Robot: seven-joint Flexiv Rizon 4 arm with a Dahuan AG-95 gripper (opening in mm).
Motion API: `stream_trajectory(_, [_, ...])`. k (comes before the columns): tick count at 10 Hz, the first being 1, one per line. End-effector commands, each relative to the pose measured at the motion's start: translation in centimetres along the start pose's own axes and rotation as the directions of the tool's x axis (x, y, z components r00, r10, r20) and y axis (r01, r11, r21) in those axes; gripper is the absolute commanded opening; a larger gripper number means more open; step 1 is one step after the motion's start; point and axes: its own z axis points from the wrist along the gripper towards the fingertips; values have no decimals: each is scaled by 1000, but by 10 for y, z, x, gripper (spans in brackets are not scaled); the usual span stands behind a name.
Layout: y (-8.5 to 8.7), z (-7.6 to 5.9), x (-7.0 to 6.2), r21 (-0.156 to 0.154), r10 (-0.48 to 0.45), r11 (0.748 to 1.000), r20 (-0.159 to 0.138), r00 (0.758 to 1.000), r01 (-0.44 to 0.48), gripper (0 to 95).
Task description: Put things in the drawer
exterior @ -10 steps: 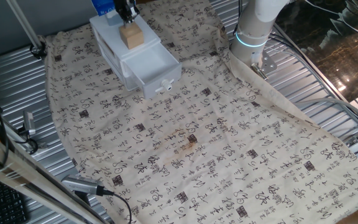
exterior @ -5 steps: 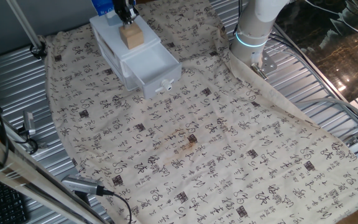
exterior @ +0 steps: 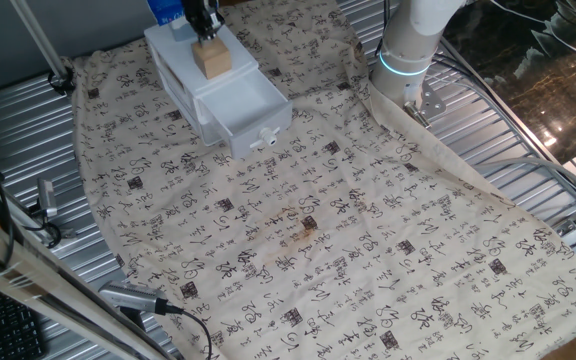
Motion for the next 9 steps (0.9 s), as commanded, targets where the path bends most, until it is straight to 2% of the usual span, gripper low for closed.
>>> stream_trajectory(1, [0, 1, 0, 0, 2, 1000, 5, 1000, -2, 760])
stream_trajectory(9, [2, 6, -2, 0, 11, 1000, 5, 1000, -11, 760])
